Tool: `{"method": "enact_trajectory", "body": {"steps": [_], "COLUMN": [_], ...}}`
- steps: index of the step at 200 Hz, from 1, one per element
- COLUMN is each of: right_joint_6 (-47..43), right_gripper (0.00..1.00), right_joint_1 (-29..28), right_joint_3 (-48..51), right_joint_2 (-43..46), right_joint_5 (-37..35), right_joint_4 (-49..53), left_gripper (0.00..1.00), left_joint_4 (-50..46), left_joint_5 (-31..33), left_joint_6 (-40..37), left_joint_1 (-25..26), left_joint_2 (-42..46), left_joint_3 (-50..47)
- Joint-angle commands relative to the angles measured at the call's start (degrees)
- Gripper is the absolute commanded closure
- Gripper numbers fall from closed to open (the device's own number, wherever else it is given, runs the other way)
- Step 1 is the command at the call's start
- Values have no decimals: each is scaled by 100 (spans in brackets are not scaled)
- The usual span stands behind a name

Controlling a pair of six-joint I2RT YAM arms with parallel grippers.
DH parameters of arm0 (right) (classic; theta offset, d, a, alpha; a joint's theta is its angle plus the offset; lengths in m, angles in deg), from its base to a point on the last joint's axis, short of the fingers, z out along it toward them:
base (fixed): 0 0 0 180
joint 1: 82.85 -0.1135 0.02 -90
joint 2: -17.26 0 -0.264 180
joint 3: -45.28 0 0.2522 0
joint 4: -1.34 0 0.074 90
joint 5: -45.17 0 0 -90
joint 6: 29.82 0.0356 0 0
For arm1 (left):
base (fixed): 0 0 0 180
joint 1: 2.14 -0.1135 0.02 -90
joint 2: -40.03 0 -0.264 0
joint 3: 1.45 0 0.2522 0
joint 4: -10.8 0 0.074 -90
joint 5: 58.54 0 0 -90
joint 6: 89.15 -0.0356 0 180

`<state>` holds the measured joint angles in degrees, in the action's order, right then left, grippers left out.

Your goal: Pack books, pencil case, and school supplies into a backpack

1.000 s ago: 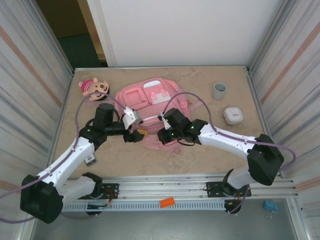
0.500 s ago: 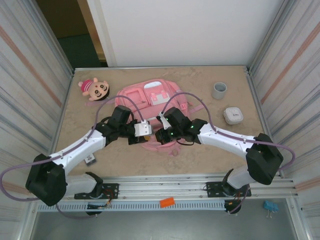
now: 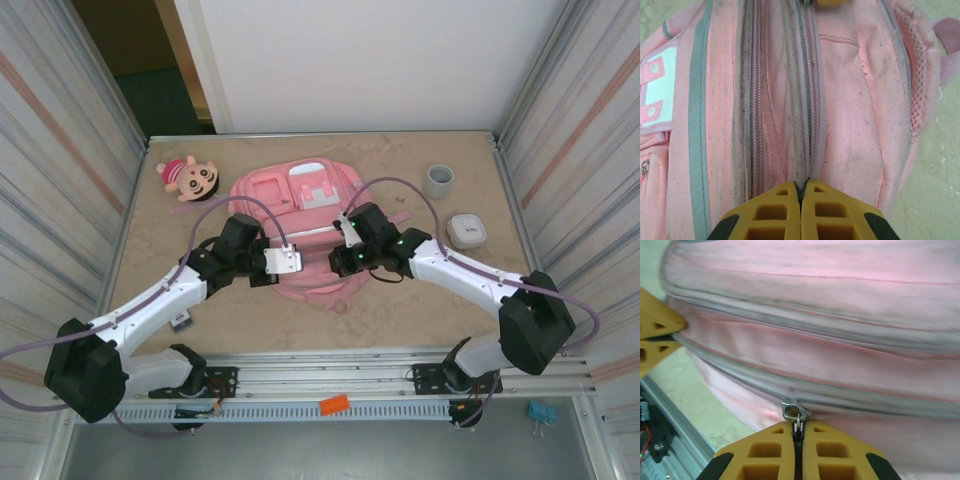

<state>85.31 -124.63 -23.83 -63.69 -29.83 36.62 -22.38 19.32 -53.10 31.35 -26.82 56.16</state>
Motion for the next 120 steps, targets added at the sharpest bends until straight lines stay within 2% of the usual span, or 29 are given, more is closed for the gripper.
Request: {"method": "enact_trajectory", "body": {"steps": [1,34,44,61,75,104,120], "right_joint_6": [-261,-209,-178,-166,-167,-206,-186], "right_gripper": [100,100,100,100,100,100,100], "right_joint_1": [109,64,1,-132,-223,-398,-454], "right_joint_3": [51,168,182,142,38,-197,-224], "right_joint_2": [332,295,279,264,215,63,19], "right_joint_5": [-147,256,516,811,948,929,964], "right_joint_4": [658,370,162,-108,-182,-13,-41], "left_gripper": [100,99,89,65,56,55,55], "left_joint_4": [-343,-578,-711,-1136,-1389,-737,-317], "left_joint_5": [1007,1268,1105,253,-528,-793,-702], "left_joint_6": [-118,-7,95,9,-238,289,421], "left_joint_1": [-119,-123,-115,-18,156,493,642], "left_joint_2": [205,398,511,768,918,815,587], "left_joint_3": [-22,69,149,300,407,525,493]}}
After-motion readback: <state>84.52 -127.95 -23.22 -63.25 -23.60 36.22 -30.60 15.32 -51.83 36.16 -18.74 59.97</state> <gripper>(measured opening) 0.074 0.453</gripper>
